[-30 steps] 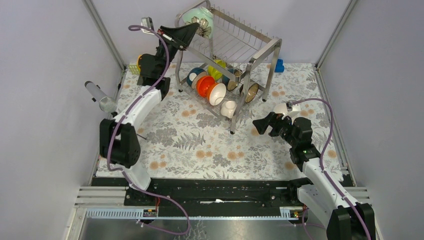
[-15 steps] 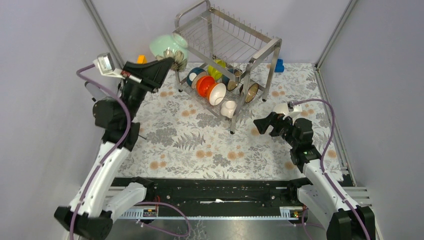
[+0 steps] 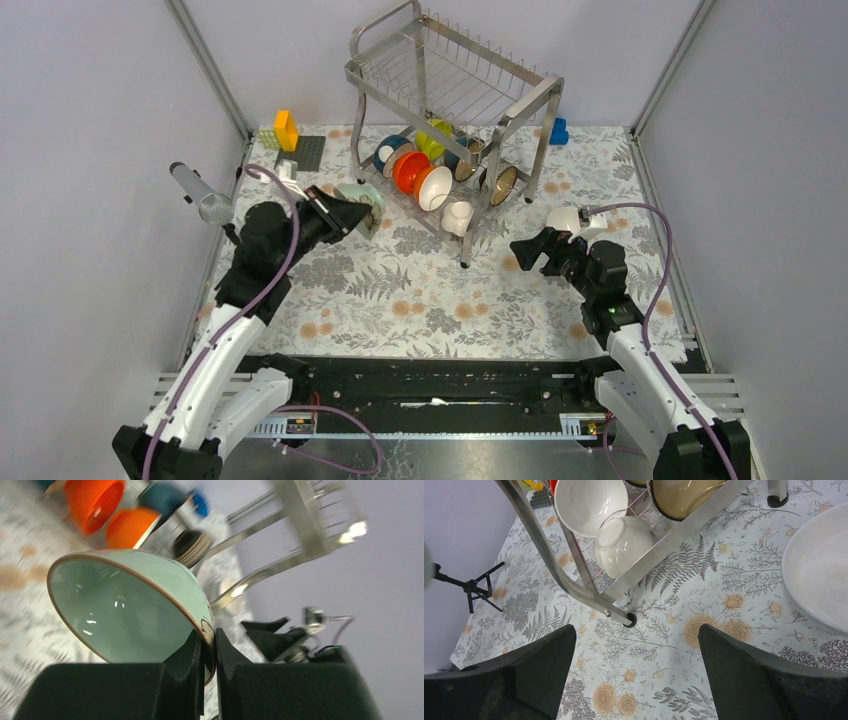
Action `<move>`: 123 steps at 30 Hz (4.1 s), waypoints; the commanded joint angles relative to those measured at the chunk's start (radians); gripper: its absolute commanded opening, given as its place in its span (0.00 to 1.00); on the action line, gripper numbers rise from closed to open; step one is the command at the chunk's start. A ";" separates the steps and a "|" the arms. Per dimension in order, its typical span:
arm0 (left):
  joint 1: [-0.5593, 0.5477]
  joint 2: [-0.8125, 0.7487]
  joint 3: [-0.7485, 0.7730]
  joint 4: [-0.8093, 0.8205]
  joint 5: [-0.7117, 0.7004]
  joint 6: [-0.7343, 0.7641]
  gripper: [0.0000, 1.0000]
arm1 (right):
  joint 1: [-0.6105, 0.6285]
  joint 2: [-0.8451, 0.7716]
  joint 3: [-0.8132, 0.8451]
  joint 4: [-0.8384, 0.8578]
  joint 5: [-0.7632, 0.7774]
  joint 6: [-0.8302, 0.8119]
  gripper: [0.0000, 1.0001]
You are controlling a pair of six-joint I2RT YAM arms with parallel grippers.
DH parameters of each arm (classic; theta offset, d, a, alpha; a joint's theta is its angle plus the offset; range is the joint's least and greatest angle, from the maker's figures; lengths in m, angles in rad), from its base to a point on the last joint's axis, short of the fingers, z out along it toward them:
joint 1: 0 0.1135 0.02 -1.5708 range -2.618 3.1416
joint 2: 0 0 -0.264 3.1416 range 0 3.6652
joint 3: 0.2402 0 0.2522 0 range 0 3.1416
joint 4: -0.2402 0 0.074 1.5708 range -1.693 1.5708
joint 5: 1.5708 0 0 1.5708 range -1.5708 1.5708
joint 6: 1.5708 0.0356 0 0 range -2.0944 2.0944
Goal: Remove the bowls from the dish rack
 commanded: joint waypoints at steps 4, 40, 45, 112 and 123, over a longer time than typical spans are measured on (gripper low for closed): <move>-0.113 0.150 0.003 -0.139 -0.140 0.113 0.00 | 0.005 -0.047 -0.013 0.008 0.044 0.006 1.00; -0.425 1.020 0.528 -0.730 -1.045 0.397 0.00 | 0.005 -0.075 0.026 -0.052 0.044 0.016 1.00; -0.319 1.156 0.637 -0.780 -1.034 0.399 0.00 | 0.005 -0.068 0.022 -0.041 0.032 0.024 1.00; 0.123 1.010 0.629 -0.445 -0.587 0.499 0.47 | 0.005 -0.019 0.067 -0.079 -0.049 0.034 1.00; 0.188 1.190 0.735 -0.474 -0.678 0.461 0.34 | 0.004 -0.085 0.077 -0.178 -0.049 0.003 1.00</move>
